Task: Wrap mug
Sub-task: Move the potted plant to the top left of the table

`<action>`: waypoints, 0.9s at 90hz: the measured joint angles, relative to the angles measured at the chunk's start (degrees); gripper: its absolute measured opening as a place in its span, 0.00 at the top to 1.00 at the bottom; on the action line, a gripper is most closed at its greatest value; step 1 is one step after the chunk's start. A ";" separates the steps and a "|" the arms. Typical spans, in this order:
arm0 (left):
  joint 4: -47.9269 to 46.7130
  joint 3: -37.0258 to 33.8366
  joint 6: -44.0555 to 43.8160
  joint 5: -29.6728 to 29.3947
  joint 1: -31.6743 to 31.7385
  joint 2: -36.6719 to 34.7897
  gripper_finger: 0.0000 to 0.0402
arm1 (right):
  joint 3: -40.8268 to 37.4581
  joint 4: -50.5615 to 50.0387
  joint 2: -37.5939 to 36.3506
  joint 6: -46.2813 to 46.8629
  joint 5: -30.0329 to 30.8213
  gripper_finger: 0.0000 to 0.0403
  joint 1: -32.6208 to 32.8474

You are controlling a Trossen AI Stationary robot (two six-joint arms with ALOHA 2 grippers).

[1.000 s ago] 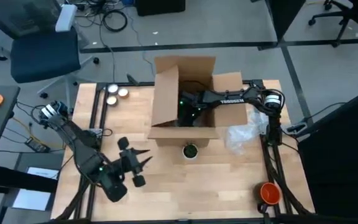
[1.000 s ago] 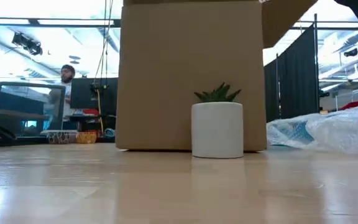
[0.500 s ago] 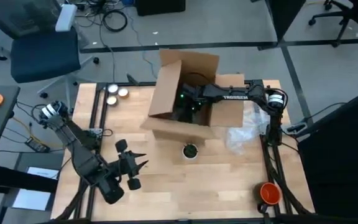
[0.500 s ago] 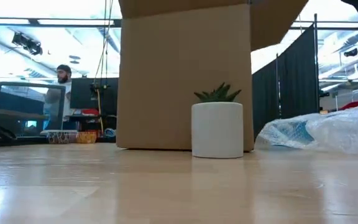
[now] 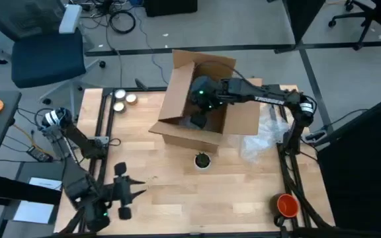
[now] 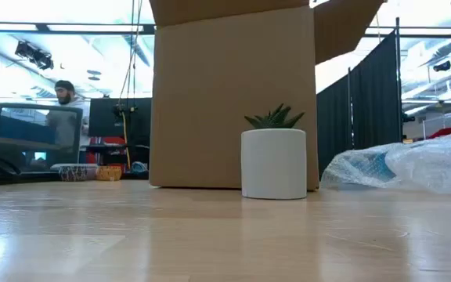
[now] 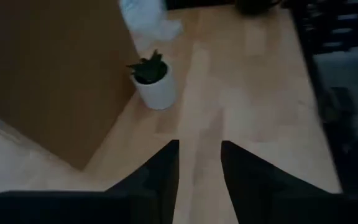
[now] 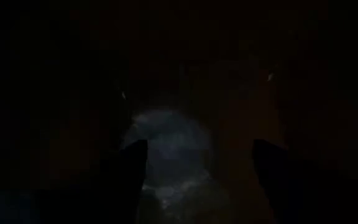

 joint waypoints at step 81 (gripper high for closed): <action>9.38 -18.24 -11.87 0.39 4.55 0.02 0.74 | 1.32 -10.16 -16.45 16.58 21.99 0.42 38.25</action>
